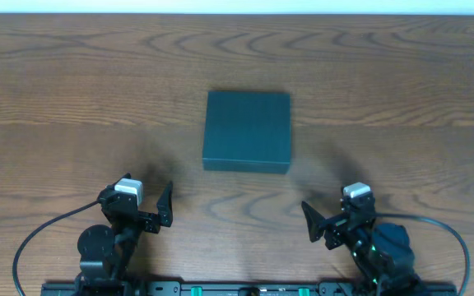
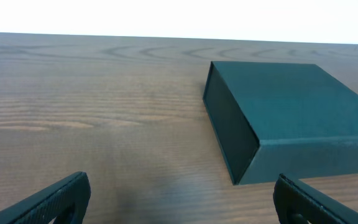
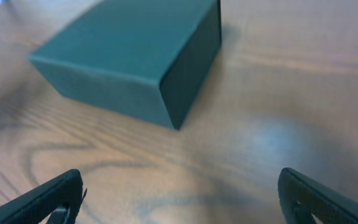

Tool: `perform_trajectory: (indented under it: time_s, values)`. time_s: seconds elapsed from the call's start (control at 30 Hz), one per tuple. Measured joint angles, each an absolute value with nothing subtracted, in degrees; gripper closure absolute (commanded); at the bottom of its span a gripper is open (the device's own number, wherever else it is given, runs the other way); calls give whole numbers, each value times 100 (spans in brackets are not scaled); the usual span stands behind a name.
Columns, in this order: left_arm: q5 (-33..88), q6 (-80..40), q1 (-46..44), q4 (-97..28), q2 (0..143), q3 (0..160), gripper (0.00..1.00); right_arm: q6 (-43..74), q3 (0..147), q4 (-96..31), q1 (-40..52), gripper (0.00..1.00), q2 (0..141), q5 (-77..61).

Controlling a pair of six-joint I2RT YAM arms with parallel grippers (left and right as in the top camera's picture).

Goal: Pack container

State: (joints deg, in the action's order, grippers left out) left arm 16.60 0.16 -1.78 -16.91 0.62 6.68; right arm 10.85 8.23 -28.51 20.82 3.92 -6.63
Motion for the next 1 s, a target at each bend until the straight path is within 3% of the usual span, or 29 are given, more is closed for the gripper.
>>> perform_trajectory:
  time_s: [1.0]
  values:
    - [1660,16,-178,-1688,62,666,5,888,821,-2799,2082,1,82,-661]
